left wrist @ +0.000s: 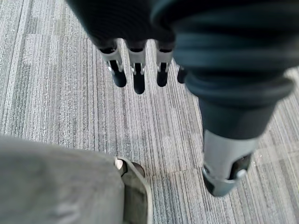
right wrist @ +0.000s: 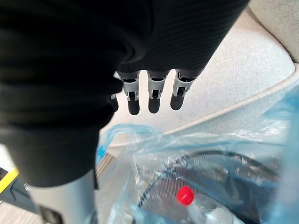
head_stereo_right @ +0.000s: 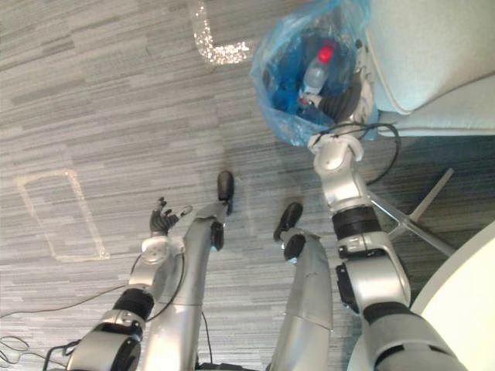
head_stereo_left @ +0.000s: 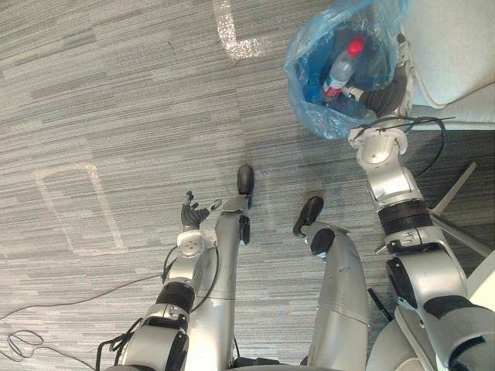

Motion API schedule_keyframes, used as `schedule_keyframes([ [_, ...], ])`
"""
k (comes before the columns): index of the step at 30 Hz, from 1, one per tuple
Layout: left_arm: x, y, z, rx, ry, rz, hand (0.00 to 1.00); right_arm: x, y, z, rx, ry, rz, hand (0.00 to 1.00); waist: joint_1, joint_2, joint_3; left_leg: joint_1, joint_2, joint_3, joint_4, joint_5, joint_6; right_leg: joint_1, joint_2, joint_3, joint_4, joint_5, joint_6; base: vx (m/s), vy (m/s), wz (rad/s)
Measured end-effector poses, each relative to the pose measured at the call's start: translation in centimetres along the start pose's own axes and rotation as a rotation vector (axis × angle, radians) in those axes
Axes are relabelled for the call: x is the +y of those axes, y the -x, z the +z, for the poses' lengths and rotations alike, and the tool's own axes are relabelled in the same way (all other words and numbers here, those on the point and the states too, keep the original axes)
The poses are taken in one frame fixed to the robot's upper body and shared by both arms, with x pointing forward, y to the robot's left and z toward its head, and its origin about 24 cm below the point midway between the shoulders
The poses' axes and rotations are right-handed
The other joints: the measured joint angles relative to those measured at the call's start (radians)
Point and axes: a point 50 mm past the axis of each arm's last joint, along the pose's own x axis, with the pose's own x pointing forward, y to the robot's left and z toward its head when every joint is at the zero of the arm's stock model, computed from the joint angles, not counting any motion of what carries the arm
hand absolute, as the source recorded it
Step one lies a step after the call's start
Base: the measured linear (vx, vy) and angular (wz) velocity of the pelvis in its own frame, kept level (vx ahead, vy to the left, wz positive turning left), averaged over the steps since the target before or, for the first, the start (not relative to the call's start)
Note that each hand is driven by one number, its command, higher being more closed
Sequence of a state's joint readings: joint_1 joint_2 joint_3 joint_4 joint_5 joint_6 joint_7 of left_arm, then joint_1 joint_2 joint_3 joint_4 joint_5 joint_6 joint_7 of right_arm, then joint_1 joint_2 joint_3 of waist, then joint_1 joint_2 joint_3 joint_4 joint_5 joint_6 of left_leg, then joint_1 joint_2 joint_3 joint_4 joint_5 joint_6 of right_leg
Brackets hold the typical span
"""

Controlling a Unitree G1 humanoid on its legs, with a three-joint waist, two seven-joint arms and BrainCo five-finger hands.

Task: Gather rubbish on tea table into small bin, then transfer packed bag to large trash can.

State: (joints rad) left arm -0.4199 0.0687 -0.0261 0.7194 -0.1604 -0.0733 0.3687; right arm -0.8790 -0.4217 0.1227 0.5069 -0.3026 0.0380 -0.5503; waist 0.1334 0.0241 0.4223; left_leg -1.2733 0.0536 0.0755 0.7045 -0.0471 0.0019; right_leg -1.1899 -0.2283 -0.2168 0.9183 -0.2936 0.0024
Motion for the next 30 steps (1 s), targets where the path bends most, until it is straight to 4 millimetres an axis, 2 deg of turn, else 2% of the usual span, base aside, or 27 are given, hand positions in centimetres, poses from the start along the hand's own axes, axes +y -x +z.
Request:
schedule_keyframes([
  [7, 0.4, -0.1, -0.1, 0.006, -0.021, 0.006, 0.0, 1.4, 2.1, -1.1, -0.058, 0.152, 0.102, 0.0, -0.002, 0.0, 0.0, 0.007, 0.021, 0.01, -0.01, 0.003, -0.005, 0.0, 0.016, 0.0, -0.018, 0.014, -0.017, -0.05, 0.001, -0.1],
  [12, 0.5, -0.1, -0.3, 0.015, -0.025, 0.009, 0.0, 2.3, 2.5, -2.2, -0.047, 0.256, 0.171, 0.0, -0.003, -0.001, -0.001, 0.017, 0.023, 0.009, -0.044, 0.019, -0.013, 0.001, 0.023, -0.002, -0.037, 0.022, -0.023, -0.04, -0.005, 0.01],
  [14, 0.5, -0.1, -0.3, 0.012, -0.023, 0.009, 0.0, 2.8, 3.0, -3.6, 0.001, 0.304, 0.214, 0.0, -0.004, -0.001, -0.001, 0.015, 0.023, 0.004, -0.056, 0.024, -0.017, 0.001, 0.024, -0.009, -0.045, 0.022, -0.024, -0.04, -0.002, 0.05],
  [18, 0.5, -0.1, -0.2, 0.001, -0.014, 0.009, 0.0, 3.3, 3.1, -4.5, 0.045, 0.338, 0.248, 0.0, -0.004, -0.001, -0.001, 0.008, 0.023, -0.005, -0.061, 0.026, -0.018, 0.0, 0.025, -0.021, -0.051, 0.022, -0.025, -0.02, 0.003, 0.05],
  [24, 0.4, -0.3, 0.4, -0.011, 0.029, 0.01, 0.0, 3.9, 2.2, -4.3, 0.054, 0.388, 0.273, 0.0, -0.003, -0.001, -0.015, -0.041, 0.019, -0.008, -0.065, 0.033, -0.02, -0.051, 0.023, -0.023, -0.041, 0.022, -0.025, -0.03, 0.008, 0.04],
  [30, 0.3, -0.3, 0.4, -0.014, 0.055, 0.008, 0.0, 4.5, 2.5, -4.6, 0.071, 0.411, 0.312, 0.0, -0.003, -0.001, -0.015, -0.051, 0.007, -0.03, -0.064, 0.036, -0.025, -0.053, 0.015, -0.037, -0.027, 0.009, -0.023, -0.04, 0.004, 0.1],
])
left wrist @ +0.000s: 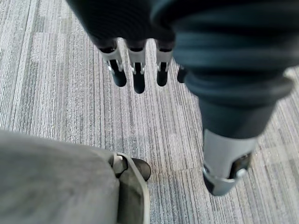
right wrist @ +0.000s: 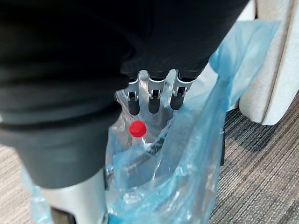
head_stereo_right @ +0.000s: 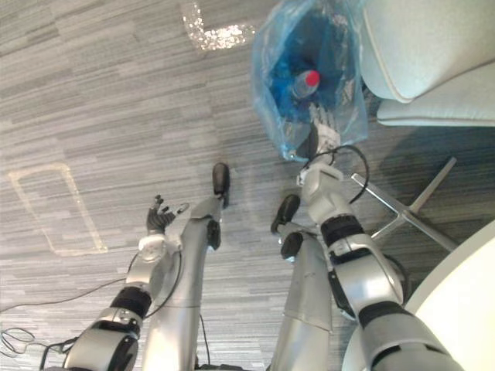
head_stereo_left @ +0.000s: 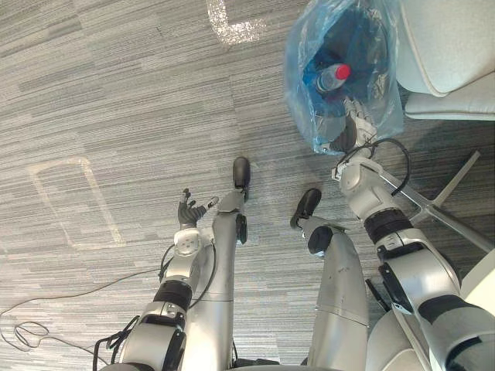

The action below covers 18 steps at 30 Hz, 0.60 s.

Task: Gather rubbish on tea table into small bin, then transfer packed bag to large trash can.

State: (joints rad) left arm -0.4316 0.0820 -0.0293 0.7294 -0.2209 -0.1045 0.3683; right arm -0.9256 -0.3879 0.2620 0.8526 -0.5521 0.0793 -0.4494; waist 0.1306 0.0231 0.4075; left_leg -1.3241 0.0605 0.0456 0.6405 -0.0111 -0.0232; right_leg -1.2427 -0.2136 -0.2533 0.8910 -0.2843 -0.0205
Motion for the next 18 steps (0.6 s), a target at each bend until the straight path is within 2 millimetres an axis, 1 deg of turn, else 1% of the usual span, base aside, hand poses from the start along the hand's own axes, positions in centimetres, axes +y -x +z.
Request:
schedule_keyframes([
  [3, -0.2, 0.0, 0.0, 0.0, 0.004, -0.003, 0.0, 0.5, 0.1, -0.2, 0.009, 0.03, 0.029, 0.0, 0.0, 0.0, 0.0, -0.002, -0.007, -0.003, -0.001, 0.001, 0.003, -0.003, -0.008, -0.003, 0.01, -0.003, 0.0, -0.04, 0.004, 0.1],
  [5, -0.2, 0.1, 0.1, -0.003, 0.007, -0.005, 0.0, 0.8, 0.2, 0.1, -0.016, 0.066, 0.048, 0.0, 0.0, 0.0, 0.0, -0.006, -0.009, -0.002, -0.003, 0.002, 0.004, -0.011, -0.011, -0.001, 0.014, -0.003, 0.0, -0.05, 0.005, 0.02],
  [6, -0.2, 0.1, 0.2, -0.006, 0.009, -0.005, 0.0, 1.1, 0.3, 0.4, -0.026, 0.073, 0.06, 1.0, 0.0, 0.0, 0.0, -0.009, -0.009, -0.002, -0.003, 0.003, 0.004, -0.014, -0.011, -0.002, 0.014, -0.003, 0.0, -0.05, 0.007, 0.02],
  [10, -0.3, 0.1, 0.2, -0.008, 0.011, -0.006, 0.0, 2.5, 0.8, 1.1, -0.073, 0.149, 0.124, 1.0, 0.001, 0.0, 0.0, -0.011, -0.009, -0.005, 0.003, 0.004, 0.004, -0.014, -0.011, -0.003, 0.02, -0.005, -0.002, -0.06, 0.006, 0.01],
  [14, -0.3, 0.1, 0.3, -0.018, 0.022, -0.007, 0.0, 2.6, 0.6, 1.7, -0.098, 0.174, 0.142, 1.0, 0.003, 0.001, -0.002, -0.021, -0.009, -0.008, 0.009, 0.002, 0.002, -0.024, -0.012, -0.003, 0.03, -0.007, -0.002, -0.06, 0.009, 0.02],
  [18, -0.3, 0.1, 0.5, -0.026, 0.025, -0.008, 0.0, 2.6, 0.6, 1.8, -0.101, 0.176, 0.152, 1.0, 0.004, 0.001, -0.002, -0.027, -0.009, -0.009, 0.009, 0.009, 0.002, -0.032, -0.012, -0.003, 0.035, -0.007, -0.002, -0.06, 0.008, 0.01],
])
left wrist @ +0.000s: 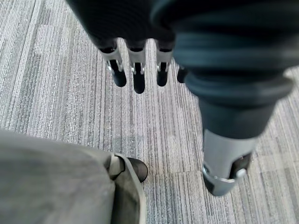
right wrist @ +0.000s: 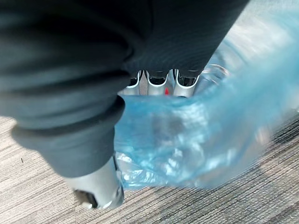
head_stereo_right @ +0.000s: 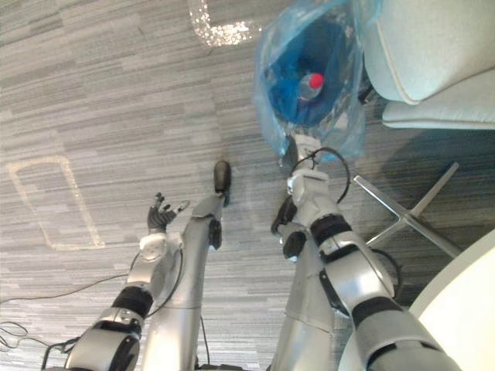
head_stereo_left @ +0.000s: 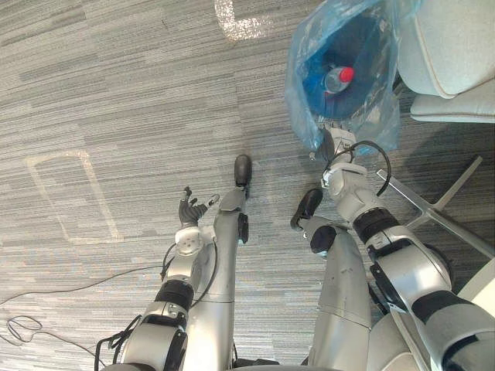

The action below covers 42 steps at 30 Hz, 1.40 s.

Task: Gather rubbish on tea table into small bin, then transfer packed bag to large trash can.

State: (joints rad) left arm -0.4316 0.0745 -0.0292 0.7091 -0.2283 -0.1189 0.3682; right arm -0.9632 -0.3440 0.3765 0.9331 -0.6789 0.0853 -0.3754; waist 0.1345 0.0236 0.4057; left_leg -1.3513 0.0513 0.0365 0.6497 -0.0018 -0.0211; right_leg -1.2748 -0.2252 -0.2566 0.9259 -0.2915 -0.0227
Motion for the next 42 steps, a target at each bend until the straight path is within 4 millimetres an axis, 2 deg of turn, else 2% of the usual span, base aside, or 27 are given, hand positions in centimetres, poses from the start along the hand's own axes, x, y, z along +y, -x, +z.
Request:
schedule_keyframes([
  [6, 0.0, 0.0, 0.0, 0.001, 0.0, 0.0, 0.0, 0.6, 0.3, -0.2, 0.009, -0.013, 0.023, 1.0, 0.0, 0.0, 0.0, 0.001, 0.001, -0.002, 0.007, 0.005, -0.006, 0.0, 0.0, 0.0, 0.009, -0.001, -0.001, -0.06, 0.008, 0.0],
  [14, 0.3, -0.1, -0.2, 0.02, -0.003, 0.01, 0.0, 0.4, 0.4, 1.2, -0.028, -0.068, -0.003, 1.0, 0.0, 0.0, 0.0, 0.012, 0.011, -0.002, 0.018, 0.007, -0.001, 0.01, 0.009, 0.003, 0.013, 0.003, -0.01, -0.08, 0.008, -0.04],
  [21, 1.1, 0.5, -2.3, 0.112, -0.059, 0.022, 0.0, 0.1, 1.4, 2.7, -0.092, -0.153, -0.055, 1.0, -0.001, -0.002, -0.001, 0.129, 0.025, 0.007, -0.018, 0.012, -0.004, 0.122, 0.023, -0.001, -0.028, 0.012, -0.017, -0.07, -0.006, -0.08],
  [29, 3.2, 3.0, -6.8, 0.253, -0.128, 0.053, 0.0, 2.1, 4.9, 2.8, -0.115, -0.255, -0.023, 1.0, -0.022, -0.015, -0.003, 0.387, 0.027, 0.042, -0.148, 0.023, 0.001, 0.374, 0.032, -0.005, -0.157, 0.034, 0.001, 0.0, 0.0, -0.03],
  [37, 4.5, 5.4, -10.0, 0.359, -0.182, 0.041, 0.0, 3.2, 8.6, 3.6, -0.154, -0.36, 0.002, 1.0, -0.025, -0.066, -0.039, 0.656, 0.022, 0.061, -0.28, 0.034, -0.011, 0.631, 0.05, -0.011, -0.29, 0.039, 0.01, 0.08, -0.028, -0.04],
  [42, 5.2, 7.2, -12.3, 0.46, -0.241, 0.034, 0.0, 5.0, 11.6, 3.4, -0.15, -0.405, 0.092, 1.0, -0.033, -0.086, -0.091, 0.802, 0.023, 0.068, -0.361, 0.036, -0.015, 0.782, 0.069, -0.015, -0.39, 0.051, 0.023, 0.1, -0.027, -0.06],
])
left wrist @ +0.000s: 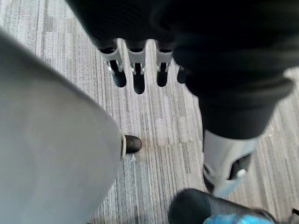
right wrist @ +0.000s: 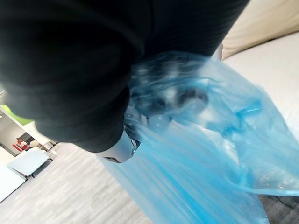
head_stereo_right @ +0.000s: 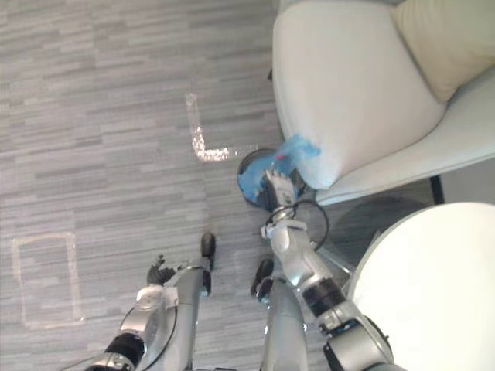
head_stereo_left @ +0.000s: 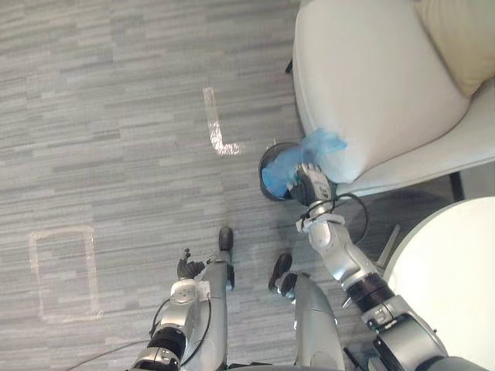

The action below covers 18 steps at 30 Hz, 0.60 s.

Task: Gather rubbish on tea table into small bin, then transfer packed bag to large trash can.

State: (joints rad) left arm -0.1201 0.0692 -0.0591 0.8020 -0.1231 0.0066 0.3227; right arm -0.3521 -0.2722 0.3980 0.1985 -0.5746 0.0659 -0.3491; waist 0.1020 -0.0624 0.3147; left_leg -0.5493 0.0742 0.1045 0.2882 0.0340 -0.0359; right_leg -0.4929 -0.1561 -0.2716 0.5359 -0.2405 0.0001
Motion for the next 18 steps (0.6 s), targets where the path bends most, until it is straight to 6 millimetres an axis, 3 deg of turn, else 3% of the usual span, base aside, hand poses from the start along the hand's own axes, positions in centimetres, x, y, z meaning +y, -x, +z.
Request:
schedule_keyframes([
  [5, 0.0, 1.1, -3.8, 0.107, -0.105, -0.021, 0.0, 1.8, 2.3, 0.6, -0.015, -0.115, 0.076, 1.0, -0.008, -0.007, -0.113, 0.153, 0.001, 0.019, -0.133, 0.021, -0.013, 0.141, 0.031, 0.012, -0.142, 0.037, 0.015, 0.12, -0.005, -0.13],
  [10, 0.7, 1.7, -5.7, 0.172, -0.145, -0.027, 0.0, 2.6, 3.5, -0.3, 0.028, -0.154, 0.146, 1.0, -0.029, -0.004, -0.153, 0.268, 0.001, 0.022, -0.22, 0.039, -0.017, 0.272, 0.062, 0.024, -0.287, 0.096, 0.029, 0.11, 0.035, -0.14],
  [14, 1.2, 1.9, -6.1, 0.16, -0.23, -0.047, 0.0, 3.0, 4.2, -0.5, 0.03, -0.181, 0.19, 1.0, -0.042, 0.002, -0.184, 0.338, -0.005, 0.028, -0.277, 0.055, -0.017, 0.349, 0.072, 0.034, -0.375, 0.132, 0.038, 0.04, 0.032, -0.1],
  [18, 0.5, 2.2, -4.9, 0.075, -0.257, -0.09, 0.0, 2.7, 4.6, -0.8, 0.028, -0.229, 0.211, 1.0, -0.043, 0.028, -0.223, 0.395, -0.016, 0.025, -0.334, 0.072, -0.01, 0.391, 0.074, 0.043, -0.421, 0.151, 0.045, -0.02, 0.035, -0.05],
])
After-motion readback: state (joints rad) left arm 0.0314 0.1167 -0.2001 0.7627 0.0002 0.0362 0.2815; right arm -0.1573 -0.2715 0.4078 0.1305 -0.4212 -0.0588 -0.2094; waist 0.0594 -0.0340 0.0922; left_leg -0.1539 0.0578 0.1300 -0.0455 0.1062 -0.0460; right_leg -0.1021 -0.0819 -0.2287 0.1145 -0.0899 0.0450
